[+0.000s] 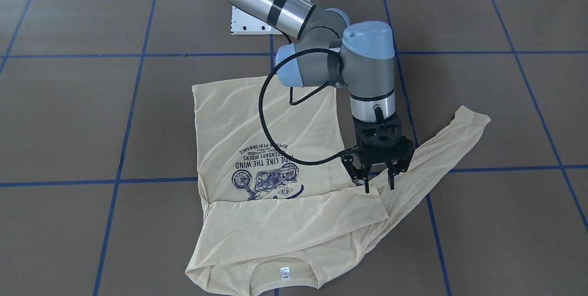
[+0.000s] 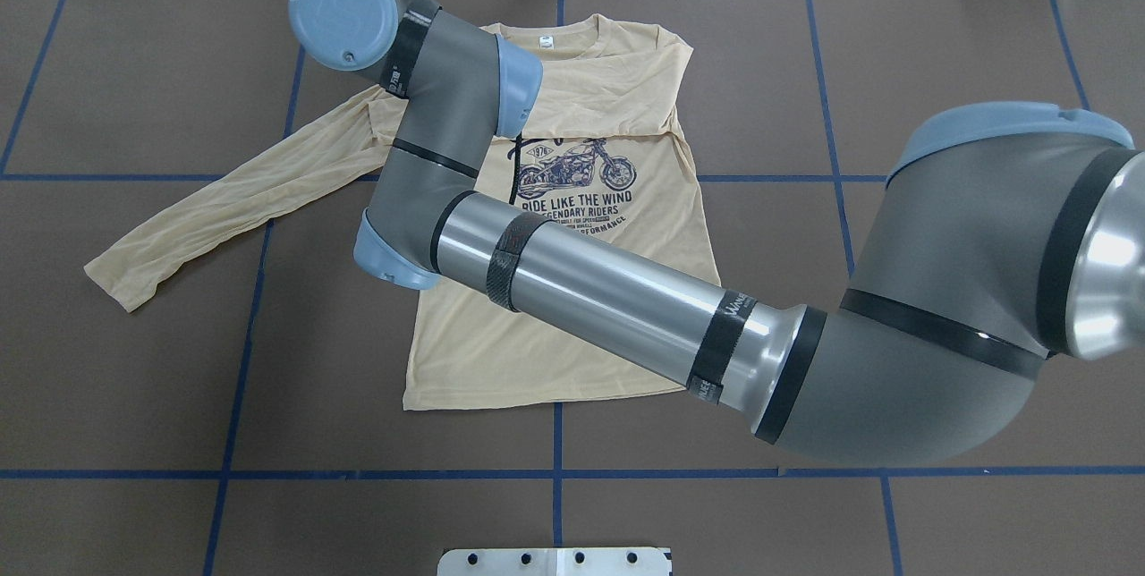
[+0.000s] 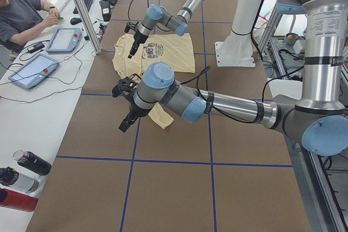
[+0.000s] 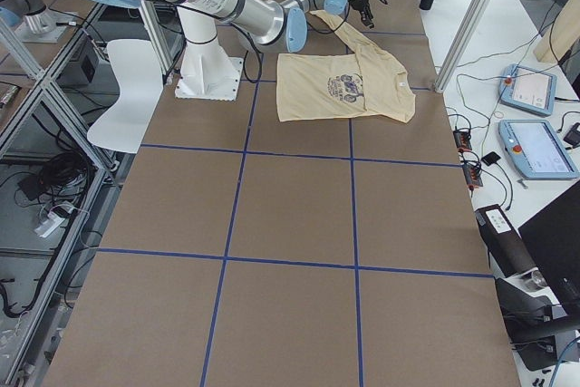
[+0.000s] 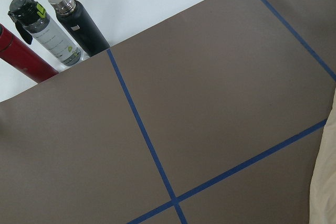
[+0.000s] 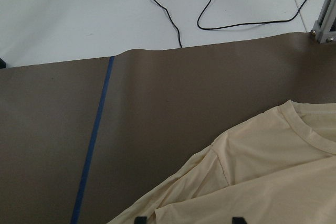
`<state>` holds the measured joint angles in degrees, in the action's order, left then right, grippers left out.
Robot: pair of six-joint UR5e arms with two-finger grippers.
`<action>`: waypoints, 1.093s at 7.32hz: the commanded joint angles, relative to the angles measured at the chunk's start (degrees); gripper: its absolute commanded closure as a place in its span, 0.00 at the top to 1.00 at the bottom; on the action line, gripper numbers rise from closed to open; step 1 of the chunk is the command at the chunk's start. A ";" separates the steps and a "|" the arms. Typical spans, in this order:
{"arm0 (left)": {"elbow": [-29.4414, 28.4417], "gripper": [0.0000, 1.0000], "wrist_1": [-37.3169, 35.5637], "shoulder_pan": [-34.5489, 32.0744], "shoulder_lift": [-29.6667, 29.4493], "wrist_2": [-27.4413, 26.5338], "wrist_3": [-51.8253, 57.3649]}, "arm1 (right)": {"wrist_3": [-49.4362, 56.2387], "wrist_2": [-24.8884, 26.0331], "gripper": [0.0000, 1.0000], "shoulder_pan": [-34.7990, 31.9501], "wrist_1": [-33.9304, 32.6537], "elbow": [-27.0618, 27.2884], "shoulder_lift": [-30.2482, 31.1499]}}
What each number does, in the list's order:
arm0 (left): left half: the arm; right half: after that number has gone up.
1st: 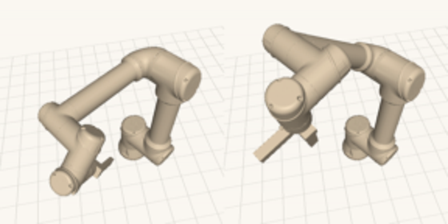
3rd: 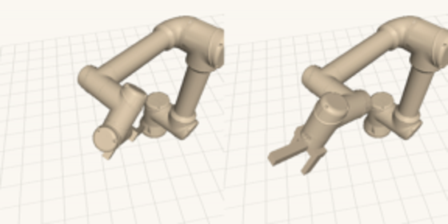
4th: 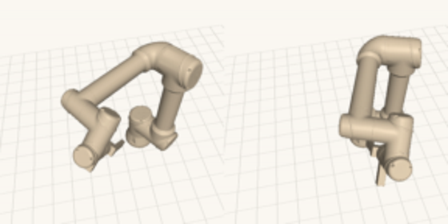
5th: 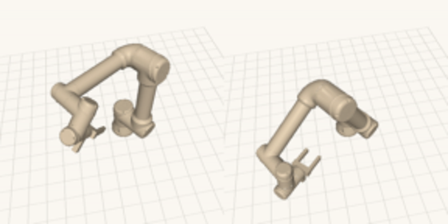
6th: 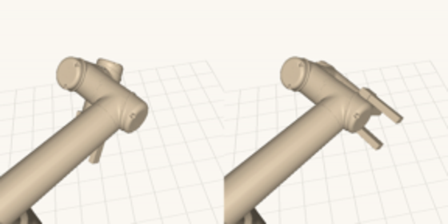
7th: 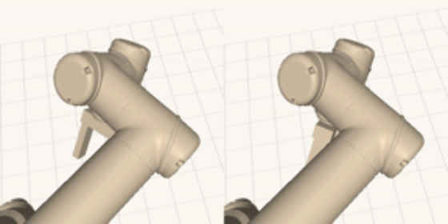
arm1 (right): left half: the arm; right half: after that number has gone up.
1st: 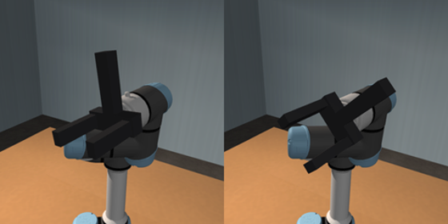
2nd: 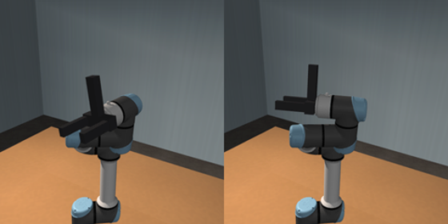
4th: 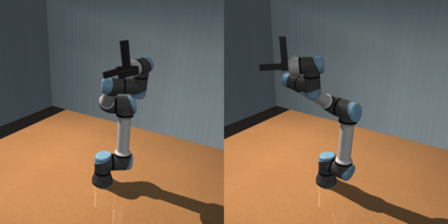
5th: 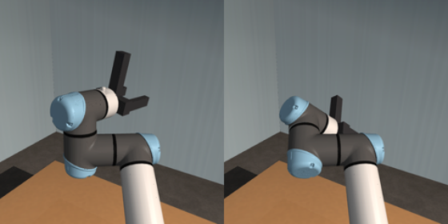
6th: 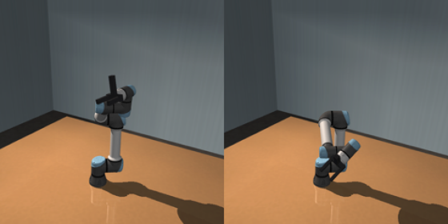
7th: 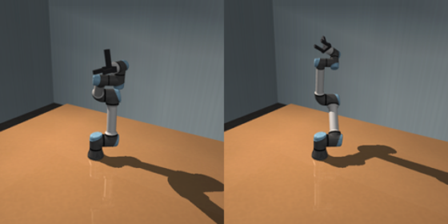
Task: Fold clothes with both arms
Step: 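Carry the held sleeve across the shirt front toward the other sleeve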
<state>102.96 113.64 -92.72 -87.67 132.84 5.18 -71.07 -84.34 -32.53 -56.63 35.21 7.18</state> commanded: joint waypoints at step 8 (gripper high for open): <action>0.22 1.00 23.57 15.35 8.71 -3.89 -25.94 | 19.18 -26.10 1.00 -15.69 -31.34 56.28 38.52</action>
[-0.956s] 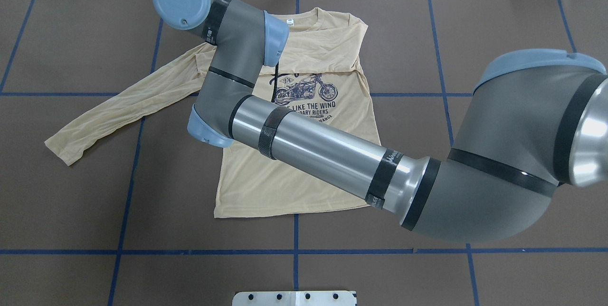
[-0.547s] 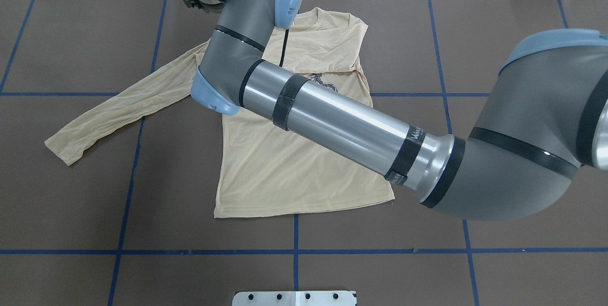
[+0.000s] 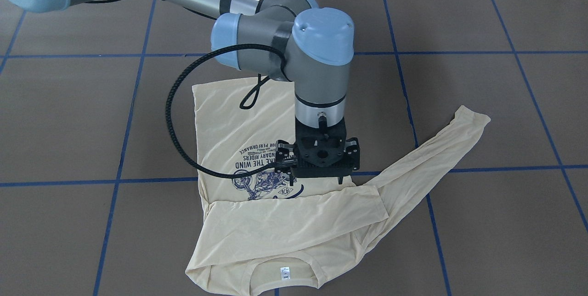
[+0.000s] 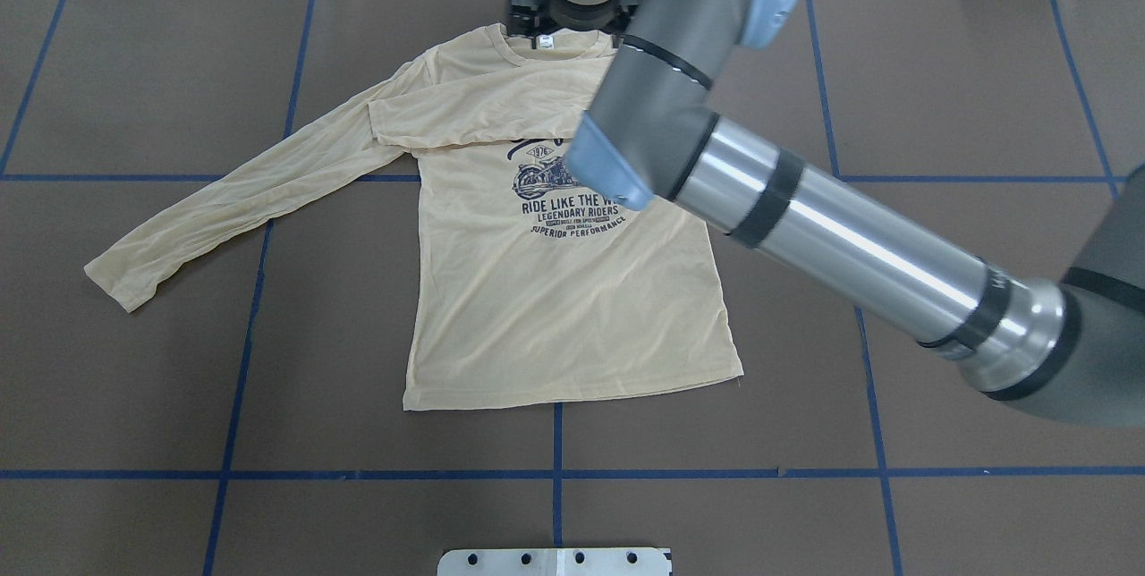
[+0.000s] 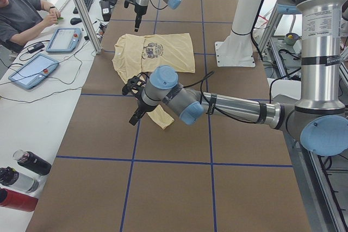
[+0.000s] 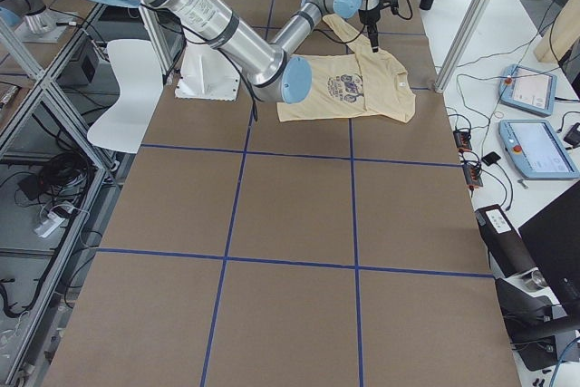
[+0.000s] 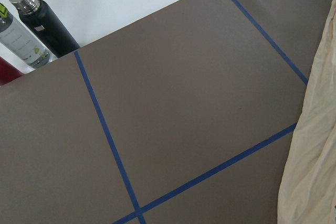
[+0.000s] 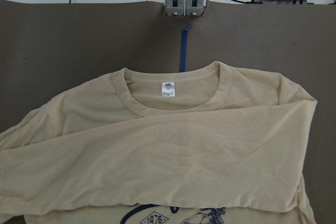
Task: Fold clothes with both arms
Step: 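Release the sleeve and withdraw the right arm from the shirt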
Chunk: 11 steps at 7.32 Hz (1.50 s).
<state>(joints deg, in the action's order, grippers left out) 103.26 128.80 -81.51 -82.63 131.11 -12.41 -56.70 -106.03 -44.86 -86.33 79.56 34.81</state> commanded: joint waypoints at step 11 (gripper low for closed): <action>-15.37 0.65 23.52 27.36 -1.56 -18.52 -26.97 | 44.22 -24.40 1.00 -28.88 -4.46 36.72 50.53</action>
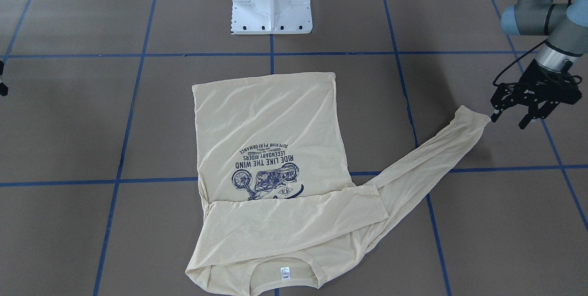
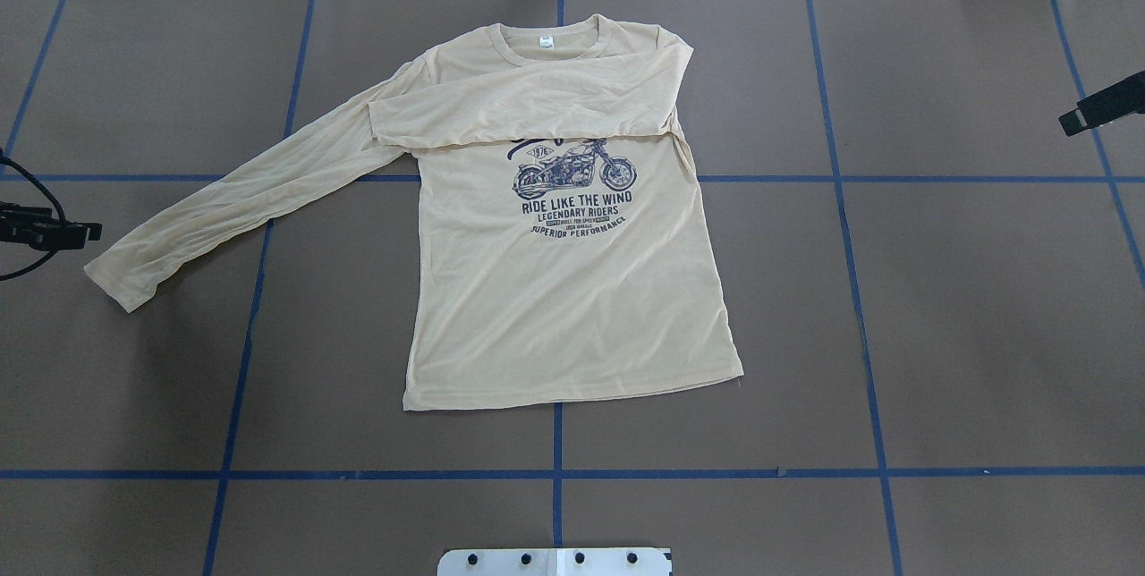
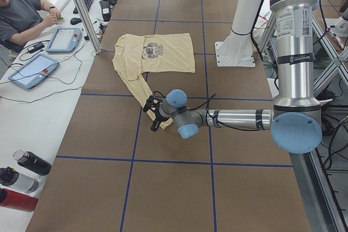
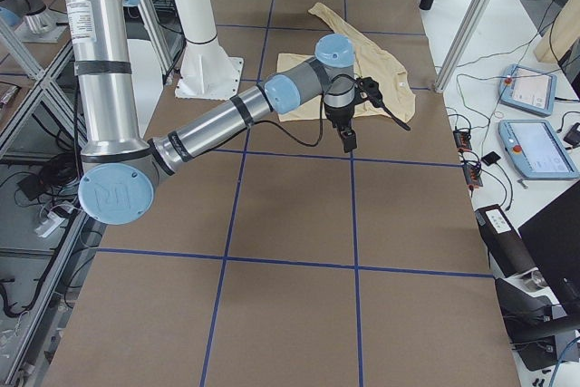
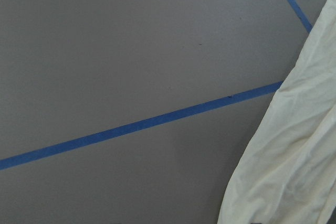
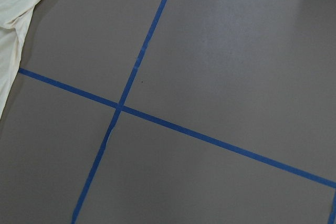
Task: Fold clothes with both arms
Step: 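Move the left gripper to the other sleeve cuff and grasp it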
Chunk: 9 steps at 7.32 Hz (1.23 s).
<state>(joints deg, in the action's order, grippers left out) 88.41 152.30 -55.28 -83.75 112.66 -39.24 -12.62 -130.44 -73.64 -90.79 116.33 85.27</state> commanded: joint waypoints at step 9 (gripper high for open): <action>-5.00 0.22 4.85 3.95 -0.45 0.36 -0.13 | 0.14 0.62 1.00 -0.10 0.00 -0.31 -0.01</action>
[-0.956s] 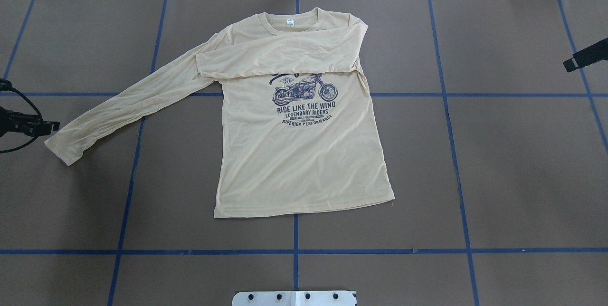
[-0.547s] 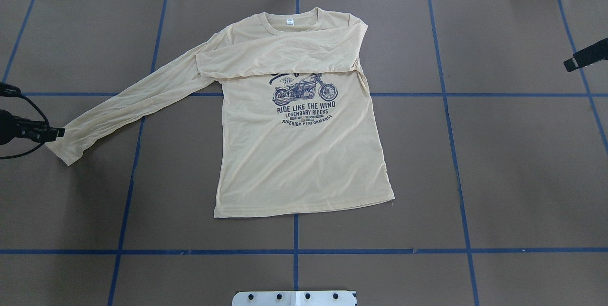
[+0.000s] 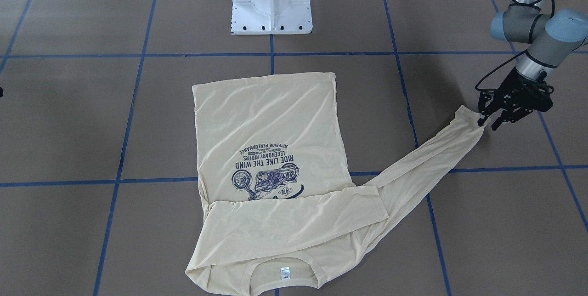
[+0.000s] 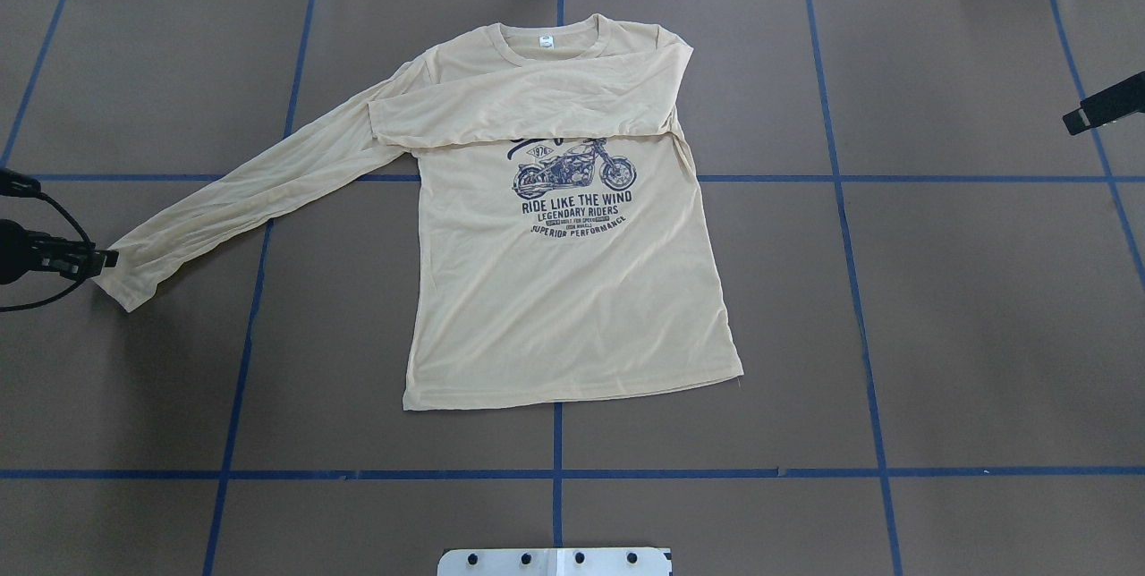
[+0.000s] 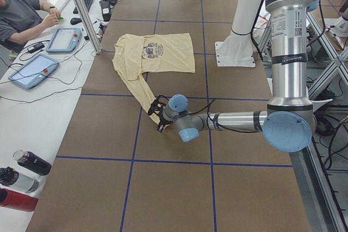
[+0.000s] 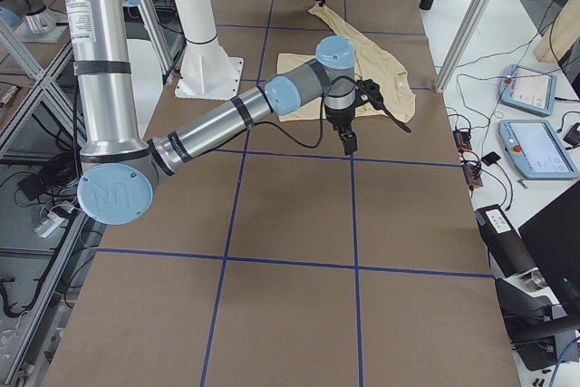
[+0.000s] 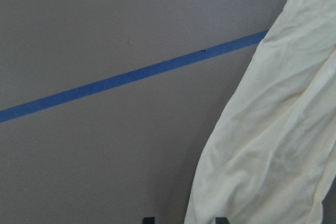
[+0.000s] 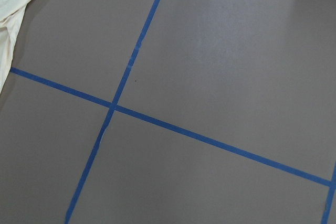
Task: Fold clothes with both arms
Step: 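Move the left gripper to the other sleeve cuff and grasp it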
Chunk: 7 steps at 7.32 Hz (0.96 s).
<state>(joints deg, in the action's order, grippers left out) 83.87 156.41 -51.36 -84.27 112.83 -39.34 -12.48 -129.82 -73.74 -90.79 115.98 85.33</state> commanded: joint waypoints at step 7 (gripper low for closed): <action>6.90 0.00 -5.89 -1.54 -1.05 7.93 0.06 | -0.35 0.01 1.00 0.00 0.00 -0.22 -0.25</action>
<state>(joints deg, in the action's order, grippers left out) 88.70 155.18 -52.23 -84.14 119.31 -39.29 -12.68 -129.82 -73.71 -90.77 115.80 85.08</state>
